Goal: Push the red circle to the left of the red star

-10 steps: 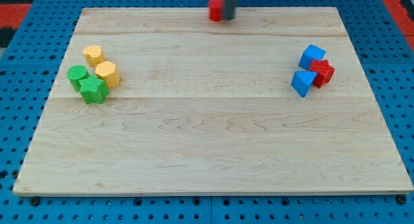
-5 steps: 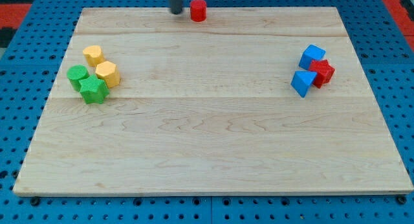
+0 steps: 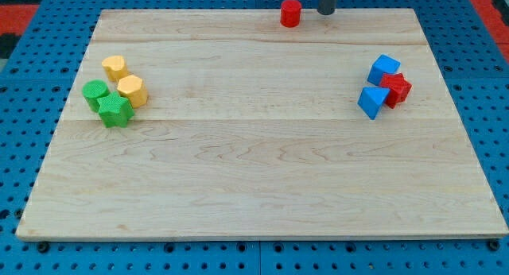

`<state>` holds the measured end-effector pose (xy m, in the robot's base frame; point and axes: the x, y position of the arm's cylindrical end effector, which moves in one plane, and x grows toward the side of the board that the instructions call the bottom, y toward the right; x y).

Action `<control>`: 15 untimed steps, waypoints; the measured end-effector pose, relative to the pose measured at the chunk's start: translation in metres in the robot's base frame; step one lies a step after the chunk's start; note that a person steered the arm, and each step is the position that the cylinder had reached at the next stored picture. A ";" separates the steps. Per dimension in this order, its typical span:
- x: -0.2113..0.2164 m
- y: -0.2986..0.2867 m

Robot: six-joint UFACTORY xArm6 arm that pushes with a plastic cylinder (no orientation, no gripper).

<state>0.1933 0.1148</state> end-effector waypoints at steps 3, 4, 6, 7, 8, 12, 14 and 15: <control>0.018 -0.142; -0.001 -0.147; -0.002 -0.192; -0.001 -0.227; -0.001 -0.289; 0.055 -0.122; 0.106 -0.020; 0.092 -0.003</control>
<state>0.2849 0.1118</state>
